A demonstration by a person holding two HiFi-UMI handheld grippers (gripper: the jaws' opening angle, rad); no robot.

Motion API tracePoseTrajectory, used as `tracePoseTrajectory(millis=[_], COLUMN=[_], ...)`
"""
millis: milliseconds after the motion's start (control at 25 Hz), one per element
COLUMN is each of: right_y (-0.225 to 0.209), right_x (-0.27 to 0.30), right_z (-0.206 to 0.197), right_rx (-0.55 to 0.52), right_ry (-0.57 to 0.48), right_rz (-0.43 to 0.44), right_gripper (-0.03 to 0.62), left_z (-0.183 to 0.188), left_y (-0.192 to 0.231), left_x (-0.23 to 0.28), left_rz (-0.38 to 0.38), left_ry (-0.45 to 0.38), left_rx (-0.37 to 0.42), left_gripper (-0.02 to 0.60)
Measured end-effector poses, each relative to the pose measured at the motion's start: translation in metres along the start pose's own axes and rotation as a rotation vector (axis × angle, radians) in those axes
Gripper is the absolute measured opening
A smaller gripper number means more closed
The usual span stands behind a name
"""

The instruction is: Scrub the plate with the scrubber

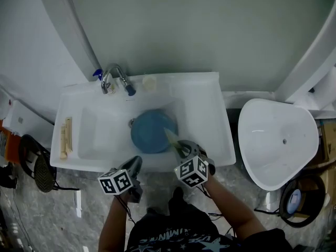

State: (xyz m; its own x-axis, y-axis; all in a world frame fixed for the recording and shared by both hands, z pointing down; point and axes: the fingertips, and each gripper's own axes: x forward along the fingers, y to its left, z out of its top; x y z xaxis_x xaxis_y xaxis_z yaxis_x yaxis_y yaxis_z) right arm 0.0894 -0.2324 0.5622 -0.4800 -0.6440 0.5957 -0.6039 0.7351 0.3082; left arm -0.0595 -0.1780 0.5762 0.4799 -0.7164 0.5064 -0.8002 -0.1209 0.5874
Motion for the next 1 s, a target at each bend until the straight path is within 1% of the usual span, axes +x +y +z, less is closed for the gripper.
tracePoseTrajectory(millis=[120, 280, 480, 800, 1000], right_y=[0.013, 0.038, 0.078, 0.129, 0.156], right_x=[-0.005, -0.020, -0.041, -0.069, -0.087], right_z=[-0.005, -0.001, 0.007, 0.016, 0.016], right_rx=[-0.012, 0.046, 0.104, 0.140, 0.153], right_ry=[0.030, 0.044, 0.041, 0.039, 0.036], right_rz=[-0.022, -0.051, -0.082, -0.108, -0.133], right_gripper=[0.074, 0.074, 0.074, 0.074, 0.074], left_z=[-0.008, -0.019, -0.033, -0.060, -0.075], left_y=[0.002, 0.007, 0.018, 0.027, 0.027], left_x=[-0.014, -0.044, -0.087, -0.134, -0.157], left_rz=[-0.024, -0.057, -0.077, -0.116, -0.154], left_ry=[0.007, 0.011, 0.016, 0.034, 0.041], left_rx=[0.000, -0.005, 0.008, 0.014, 0.040], left_gripper=[0.040, 0.040, 0.040, 0.040, 0.040])
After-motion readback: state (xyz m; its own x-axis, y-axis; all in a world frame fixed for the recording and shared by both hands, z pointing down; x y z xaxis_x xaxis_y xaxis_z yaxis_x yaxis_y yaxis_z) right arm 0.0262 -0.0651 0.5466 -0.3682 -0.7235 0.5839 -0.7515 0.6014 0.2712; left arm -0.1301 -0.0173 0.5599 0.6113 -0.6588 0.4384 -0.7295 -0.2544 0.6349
